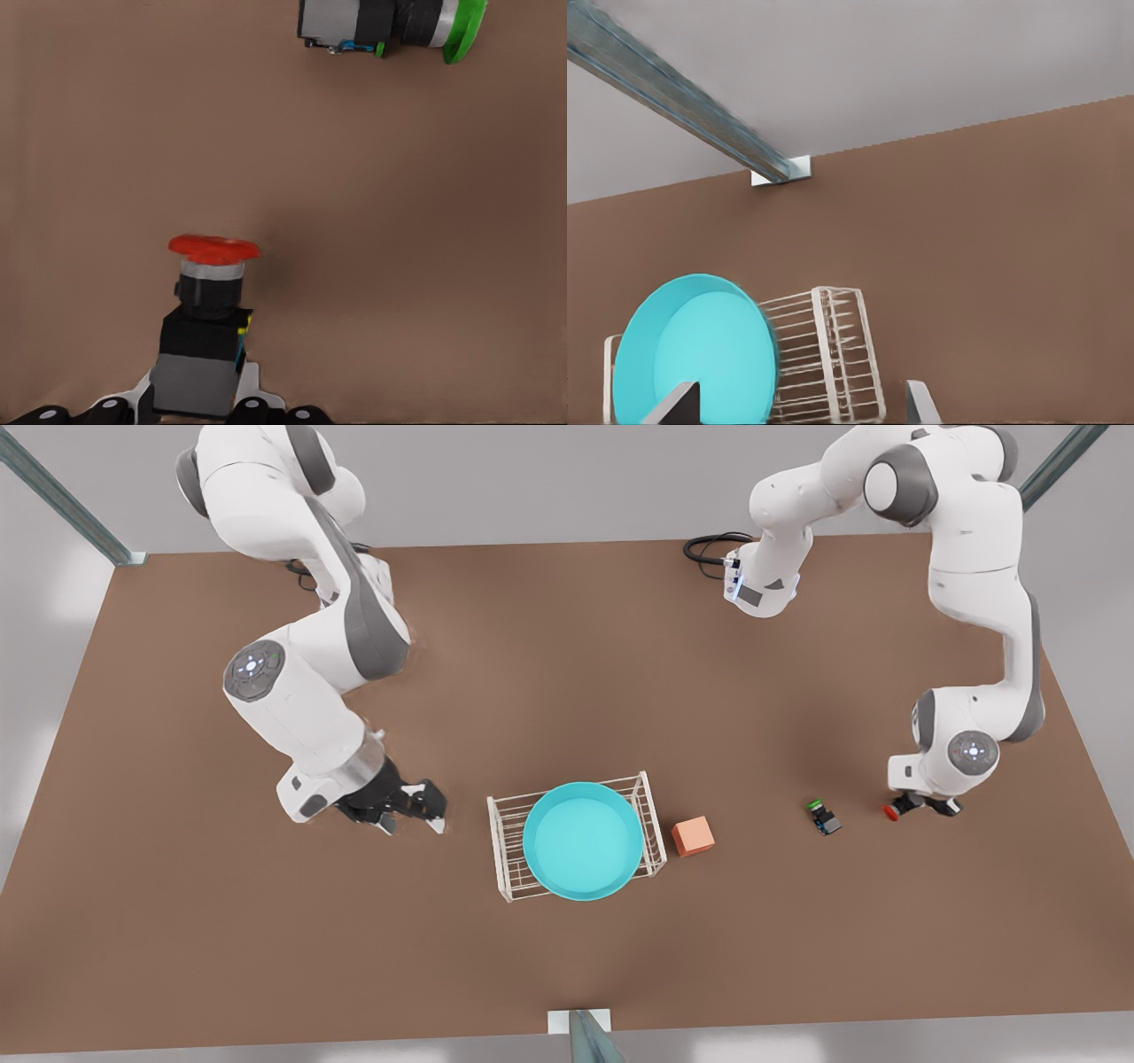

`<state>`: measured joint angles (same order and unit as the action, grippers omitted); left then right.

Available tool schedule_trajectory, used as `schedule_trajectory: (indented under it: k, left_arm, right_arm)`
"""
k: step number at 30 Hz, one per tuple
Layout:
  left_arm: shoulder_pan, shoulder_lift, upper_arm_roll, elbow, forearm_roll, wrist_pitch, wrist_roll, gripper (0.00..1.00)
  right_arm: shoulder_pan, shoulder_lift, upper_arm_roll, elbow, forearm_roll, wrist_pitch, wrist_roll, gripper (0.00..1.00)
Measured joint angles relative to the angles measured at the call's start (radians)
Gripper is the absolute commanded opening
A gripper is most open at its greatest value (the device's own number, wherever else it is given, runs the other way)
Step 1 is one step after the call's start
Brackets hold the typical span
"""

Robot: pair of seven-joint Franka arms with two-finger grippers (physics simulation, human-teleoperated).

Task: Place the plate on the shelf with right arm and place the red button switch in the plate with left arm

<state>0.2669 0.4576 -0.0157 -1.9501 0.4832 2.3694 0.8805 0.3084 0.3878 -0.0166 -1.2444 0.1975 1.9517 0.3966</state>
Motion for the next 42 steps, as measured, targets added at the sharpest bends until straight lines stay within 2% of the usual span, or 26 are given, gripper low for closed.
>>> schedule_trajectory:
  k: [2, 6, 15, 21, 29, 32, 36, 42]
  left_arm:
    - [-0.003, -0.055, -0.042, 0.016, -0.066, -0.049, -0.001, 0.49]
    - [-0.007, -0.081, -0.145, 0.109, -0.209, -0.173, -0.025, 0.49]
    - [-0.006, -0.095, -0.379, 0.251, -0.324, -0.399, -0.174, 0.49]
    - [-0.030, -0.079, -0.521, 0.362, -0.399, -0.486, -0.353, 0.49]
    - [-0.210, -0.038, -0.535, 0.438, -0.469, -0.483, -0.676, 0.49]
    - [-0.285, 0.016, -0.535, 0.456, -0.466, -0.415, -0.812, 0.49]
    - [-0.366, 0.120, -0.533, 0.578, -0.424, -0.328, -1.001, 0.49]
    - [-0.476, 0.220, -0.528, 0.630, -0.321, -0.178, -1.269, 0.49]
  right_arm:
    - [-0.124, -0.060, -0.018, -0.003, -0.013, -0.125, -0.043, 1.00]
    - [-0.251, -0.111, -0.062, -0.054, -0.086, -0.302, -0.145, 1.00]
    - [-0.177, -0.108, -0.073, 0.003, -0.178, -0.547, -0.299, 1.00]
    - [-0.280, -0.110, -0.085, 0.071, -0.207, -0.694, -0.376, 1.00]
    - [-0.282, -0.108, -0.077, 0.074, -0.197, -0.757, -0.446, 1.00]
    - [-0.278, -0.105, -0.071, 0.074, -0.193, -0.764, -0.464, 1.00]
    - [-0.280, -0.104, -0.074, 0.074, -0.190, -0.768, -0.485, 1.00]
    - [-0.280, -0.102, -0.070, 0.074, -0.189, -0.770, -0.508, 1.00]
